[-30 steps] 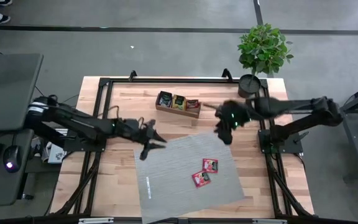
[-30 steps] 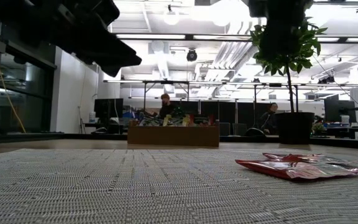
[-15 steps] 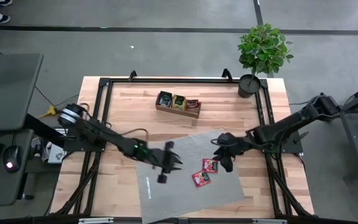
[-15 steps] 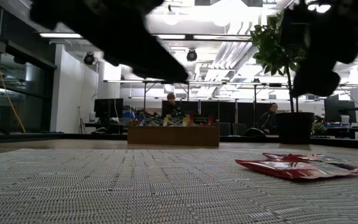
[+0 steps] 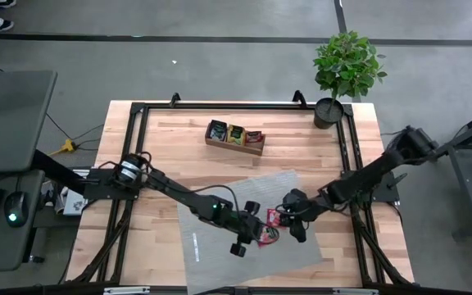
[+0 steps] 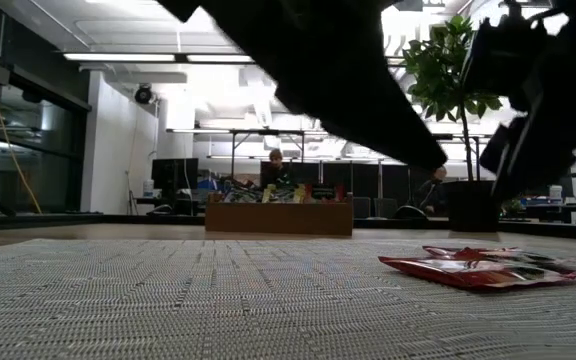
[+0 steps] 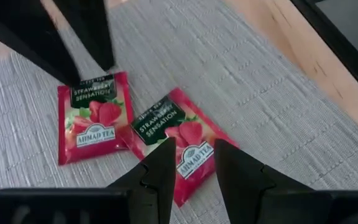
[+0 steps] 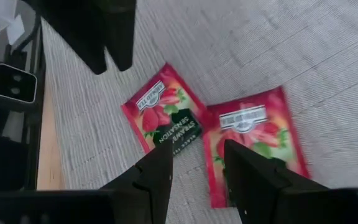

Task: Pick & Place Tea
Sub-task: Put the red tea bag into the right section of the wooden organizer

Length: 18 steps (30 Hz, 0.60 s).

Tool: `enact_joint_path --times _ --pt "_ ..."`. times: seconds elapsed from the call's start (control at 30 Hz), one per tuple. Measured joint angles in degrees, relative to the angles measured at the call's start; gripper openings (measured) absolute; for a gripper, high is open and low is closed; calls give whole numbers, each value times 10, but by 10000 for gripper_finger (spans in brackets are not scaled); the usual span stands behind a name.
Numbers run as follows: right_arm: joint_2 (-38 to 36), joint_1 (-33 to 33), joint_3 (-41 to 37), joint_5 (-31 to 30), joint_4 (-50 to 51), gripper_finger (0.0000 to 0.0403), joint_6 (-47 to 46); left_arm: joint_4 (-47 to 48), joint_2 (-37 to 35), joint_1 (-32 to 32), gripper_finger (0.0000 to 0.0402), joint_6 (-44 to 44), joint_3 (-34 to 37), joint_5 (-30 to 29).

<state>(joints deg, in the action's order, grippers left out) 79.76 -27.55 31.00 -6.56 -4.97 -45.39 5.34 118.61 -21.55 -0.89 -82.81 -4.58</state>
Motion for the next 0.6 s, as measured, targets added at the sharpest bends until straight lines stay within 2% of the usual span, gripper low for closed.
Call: enact_joint_path --times 0.3,0.6 --pt "98 -23 0 9 -101 139 -25 10 31 -7 108 5 -21 -3" --pt "113 -24 0 -6 -104 139 -32 28 36 -6 108 12 -20 -23"
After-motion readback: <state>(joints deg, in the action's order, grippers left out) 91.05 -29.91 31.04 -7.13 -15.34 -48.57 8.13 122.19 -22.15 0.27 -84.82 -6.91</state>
